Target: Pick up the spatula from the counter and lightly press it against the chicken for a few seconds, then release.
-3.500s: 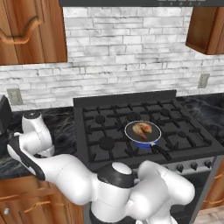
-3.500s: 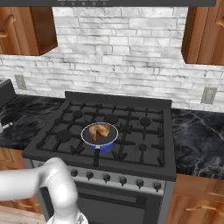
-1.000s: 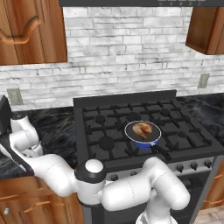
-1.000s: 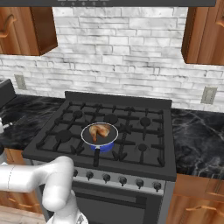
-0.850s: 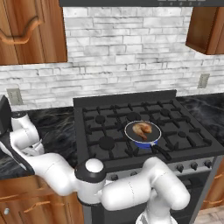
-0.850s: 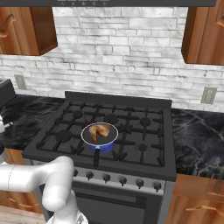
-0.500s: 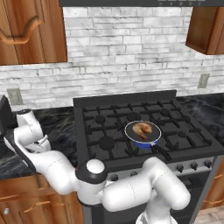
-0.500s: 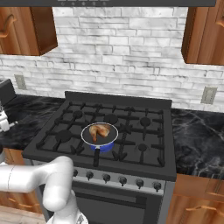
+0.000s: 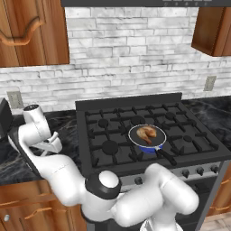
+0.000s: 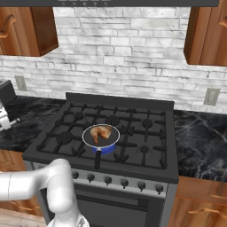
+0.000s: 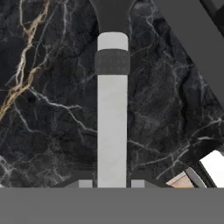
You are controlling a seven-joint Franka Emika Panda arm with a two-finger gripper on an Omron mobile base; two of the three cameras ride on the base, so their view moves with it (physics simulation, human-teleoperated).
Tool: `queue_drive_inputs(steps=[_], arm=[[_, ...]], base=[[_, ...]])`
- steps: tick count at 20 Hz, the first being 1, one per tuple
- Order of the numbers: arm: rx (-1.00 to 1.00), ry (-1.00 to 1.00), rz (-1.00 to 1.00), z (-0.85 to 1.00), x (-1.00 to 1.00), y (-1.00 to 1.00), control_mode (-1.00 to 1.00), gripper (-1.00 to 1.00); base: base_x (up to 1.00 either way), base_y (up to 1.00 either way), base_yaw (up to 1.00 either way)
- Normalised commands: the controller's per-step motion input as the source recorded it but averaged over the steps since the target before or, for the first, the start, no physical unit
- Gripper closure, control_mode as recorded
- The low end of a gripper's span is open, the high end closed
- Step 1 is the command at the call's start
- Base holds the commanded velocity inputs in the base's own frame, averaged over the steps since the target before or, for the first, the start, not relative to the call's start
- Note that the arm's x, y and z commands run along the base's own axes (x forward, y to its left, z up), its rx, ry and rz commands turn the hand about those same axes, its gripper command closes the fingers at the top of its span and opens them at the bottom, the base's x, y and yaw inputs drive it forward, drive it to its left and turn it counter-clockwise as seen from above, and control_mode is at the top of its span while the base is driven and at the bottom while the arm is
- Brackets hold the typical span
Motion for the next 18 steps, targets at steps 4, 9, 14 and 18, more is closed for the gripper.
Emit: queue_drive_inputs(steps=[4, 9, 14, 18], arm=[[0.02, -0.15, 0.04, 0.62, -0.77, -0.6, -1.0, 1.0], [0.0, -0.1, 0.07, 0.41, -0.63, -0.79, -1.0, 1.0], [0.0, -0.02, 0.06, 0.66, -0.48, -0.71, -1.0, 1.0], [0.01, 0.0, 0.05, 0.85, -0.34, -0.63, -1.0, 1.0]], base=[[0.0, 0.0, 0.0], [0.0, 0.0, 0.0], [0.0, 0.0, 0.0], [0.0, 0.0, 0.0]])
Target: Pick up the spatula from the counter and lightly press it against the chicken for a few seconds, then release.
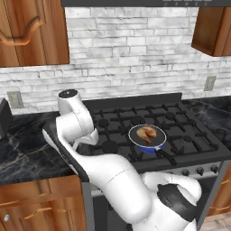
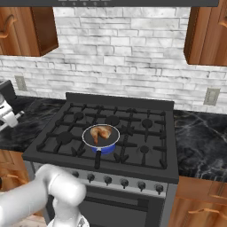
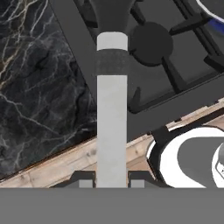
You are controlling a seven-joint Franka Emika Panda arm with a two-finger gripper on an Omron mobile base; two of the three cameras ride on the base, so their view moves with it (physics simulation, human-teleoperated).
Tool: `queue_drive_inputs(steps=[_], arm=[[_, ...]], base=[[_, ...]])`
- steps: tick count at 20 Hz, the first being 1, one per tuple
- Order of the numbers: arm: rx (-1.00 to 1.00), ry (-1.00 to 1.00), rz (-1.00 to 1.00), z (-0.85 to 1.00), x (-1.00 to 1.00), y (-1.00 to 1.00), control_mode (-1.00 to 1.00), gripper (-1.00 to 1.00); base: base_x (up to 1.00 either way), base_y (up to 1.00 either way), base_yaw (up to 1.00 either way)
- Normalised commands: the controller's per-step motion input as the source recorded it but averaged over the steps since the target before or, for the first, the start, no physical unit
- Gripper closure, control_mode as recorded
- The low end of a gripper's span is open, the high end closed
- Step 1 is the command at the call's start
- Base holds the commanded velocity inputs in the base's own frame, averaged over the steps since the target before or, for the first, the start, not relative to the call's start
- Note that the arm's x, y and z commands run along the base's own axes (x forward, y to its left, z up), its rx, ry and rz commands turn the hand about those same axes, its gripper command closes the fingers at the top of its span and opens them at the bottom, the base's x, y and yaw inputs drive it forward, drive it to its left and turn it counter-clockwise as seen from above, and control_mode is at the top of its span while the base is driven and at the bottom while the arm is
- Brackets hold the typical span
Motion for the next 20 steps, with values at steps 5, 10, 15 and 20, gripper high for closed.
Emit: queue_drive_inputs(steps=[5, 10, 15, 20], arm=[[0.0, 0.03, 0.1, 0.5, -0.37, -0.67, -1.0, 1.0], [0.0, 0.08, 0.1, 0.22, -0.29, -0.78, -1.0, 1.0], [-0.02, 0.04, 0.11, 0.1, -0.37, -0.79, -1.0, 1.0], [-0.11, 0.0, 0.16, 0.32, -0.28, -0.76, -1.0, 1.0]], base=[[0.0, 0.0, 0.0], [0.0, 0.0, 0.0], [0.0, 0.0, 0.0], [0.0, 0.0, 0.0]])
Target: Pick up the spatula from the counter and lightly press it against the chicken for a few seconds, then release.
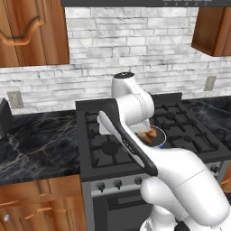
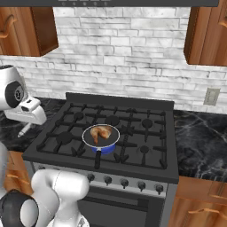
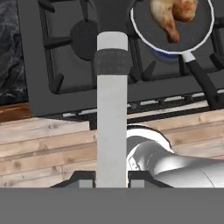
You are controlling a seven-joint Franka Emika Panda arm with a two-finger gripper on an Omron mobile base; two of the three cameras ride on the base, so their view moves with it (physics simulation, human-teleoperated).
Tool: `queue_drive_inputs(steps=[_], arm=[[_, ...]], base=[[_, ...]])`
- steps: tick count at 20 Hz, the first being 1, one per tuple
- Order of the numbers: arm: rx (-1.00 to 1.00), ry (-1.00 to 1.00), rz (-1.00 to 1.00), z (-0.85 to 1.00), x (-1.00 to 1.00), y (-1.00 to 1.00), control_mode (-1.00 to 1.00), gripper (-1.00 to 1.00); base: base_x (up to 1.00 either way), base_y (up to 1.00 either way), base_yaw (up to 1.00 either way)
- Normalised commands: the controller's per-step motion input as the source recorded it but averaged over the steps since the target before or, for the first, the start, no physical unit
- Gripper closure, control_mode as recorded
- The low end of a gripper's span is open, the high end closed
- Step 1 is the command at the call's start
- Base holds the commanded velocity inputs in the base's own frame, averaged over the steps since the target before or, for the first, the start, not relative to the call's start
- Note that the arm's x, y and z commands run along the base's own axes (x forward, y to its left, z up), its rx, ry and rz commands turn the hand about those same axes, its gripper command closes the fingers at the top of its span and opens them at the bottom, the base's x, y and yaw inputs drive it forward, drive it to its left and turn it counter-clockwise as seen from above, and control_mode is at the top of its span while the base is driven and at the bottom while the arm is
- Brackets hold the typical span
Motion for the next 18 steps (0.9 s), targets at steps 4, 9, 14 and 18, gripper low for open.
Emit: queue_drive_inputs(steps=[4, 9, 14, 18], arm=[[-0.14, 0.0, 0.2, 0.24, -0.3, -0.77, -1.0, 1.0], [-0.13, 0.05, 0.19, 0.19, -0.32, -0.77, -1.0, 1.0], [-0.07, 0.25, 0.25, 0.0, -0.01, -0.6, -1.0, 1.0], [-0.01, 0.18, 0.28, 0.14, 0.0, -0.63, -1.0, 1.0]], base=[[0.0, 0.0, 0.0], [0.0, 0.0, 0.0], [0.0, 0.0, 0.0], [0.0, 0.0, 0.0]])
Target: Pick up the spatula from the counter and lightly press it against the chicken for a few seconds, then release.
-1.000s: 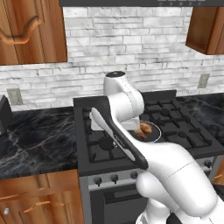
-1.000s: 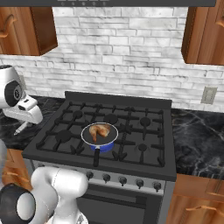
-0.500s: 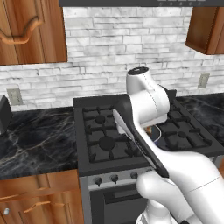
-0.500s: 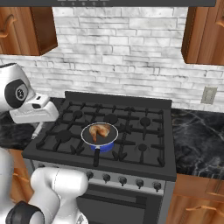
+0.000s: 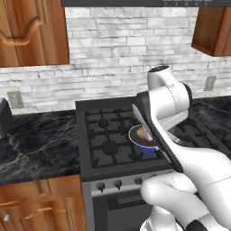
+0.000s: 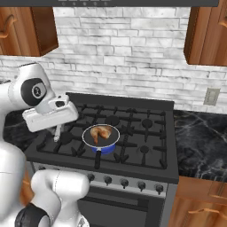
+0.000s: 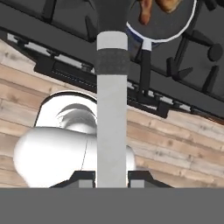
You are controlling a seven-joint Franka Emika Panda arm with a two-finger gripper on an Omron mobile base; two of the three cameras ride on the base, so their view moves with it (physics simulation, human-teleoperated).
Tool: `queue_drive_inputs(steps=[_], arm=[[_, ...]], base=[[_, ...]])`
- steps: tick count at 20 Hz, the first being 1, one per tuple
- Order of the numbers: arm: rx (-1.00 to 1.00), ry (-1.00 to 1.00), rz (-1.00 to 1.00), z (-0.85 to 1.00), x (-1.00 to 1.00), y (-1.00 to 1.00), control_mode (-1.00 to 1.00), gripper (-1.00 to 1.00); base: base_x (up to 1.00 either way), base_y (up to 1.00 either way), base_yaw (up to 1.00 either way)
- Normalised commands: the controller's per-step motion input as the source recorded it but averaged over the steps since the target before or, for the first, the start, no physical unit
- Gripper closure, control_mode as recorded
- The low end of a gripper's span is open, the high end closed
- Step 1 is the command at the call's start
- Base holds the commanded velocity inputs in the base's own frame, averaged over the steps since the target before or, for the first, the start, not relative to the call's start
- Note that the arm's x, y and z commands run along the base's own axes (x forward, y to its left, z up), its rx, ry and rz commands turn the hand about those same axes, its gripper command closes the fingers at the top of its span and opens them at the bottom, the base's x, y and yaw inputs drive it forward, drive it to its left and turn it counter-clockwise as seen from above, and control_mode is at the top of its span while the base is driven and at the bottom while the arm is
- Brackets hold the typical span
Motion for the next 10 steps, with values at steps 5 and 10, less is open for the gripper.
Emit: queue_drive_inputs(steps=[5, 10], arm=[[0.08, 0.24, 0.18, 0.12, 0.03, -0.6, -1.0, 1.0], [0.19, 0.08, 0.15, -0.01, 0.04, -0.8, -1.0, 1.0]], base=[[0.0, 0.0, 0.0], [0.0, 0.0, 0.0]])
